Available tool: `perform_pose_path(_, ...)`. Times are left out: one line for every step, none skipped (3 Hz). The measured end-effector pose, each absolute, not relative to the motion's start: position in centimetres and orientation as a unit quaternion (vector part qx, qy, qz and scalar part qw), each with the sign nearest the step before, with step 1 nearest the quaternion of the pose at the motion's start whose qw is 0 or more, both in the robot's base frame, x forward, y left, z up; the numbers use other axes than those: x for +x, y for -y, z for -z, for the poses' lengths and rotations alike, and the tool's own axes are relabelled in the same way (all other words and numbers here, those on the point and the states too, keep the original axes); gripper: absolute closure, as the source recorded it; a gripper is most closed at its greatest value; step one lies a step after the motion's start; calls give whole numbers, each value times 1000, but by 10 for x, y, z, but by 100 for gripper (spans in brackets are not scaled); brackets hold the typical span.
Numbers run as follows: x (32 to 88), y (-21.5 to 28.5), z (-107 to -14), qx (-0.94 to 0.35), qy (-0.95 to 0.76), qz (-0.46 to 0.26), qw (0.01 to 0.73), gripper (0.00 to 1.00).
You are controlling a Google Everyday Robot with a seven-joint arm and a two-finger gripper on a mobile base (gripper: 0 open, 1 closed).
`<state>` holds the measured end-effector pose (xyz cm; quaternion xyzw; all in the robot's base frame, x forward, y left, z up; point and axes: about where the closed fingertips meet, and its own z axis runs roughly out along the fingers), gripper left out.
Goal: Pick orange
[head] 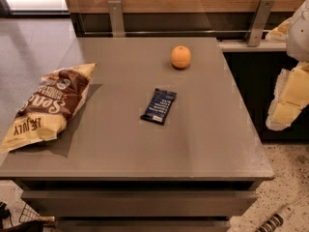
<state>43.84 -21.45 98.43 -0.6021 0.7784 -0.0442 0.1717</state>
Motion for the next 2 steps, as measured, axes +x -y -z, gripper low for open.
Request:
perform_pose_path(442,216,-985,-600,-779,44,177,0)
perform_pose_path(450,221,-987,-596,-779,44,190,0)
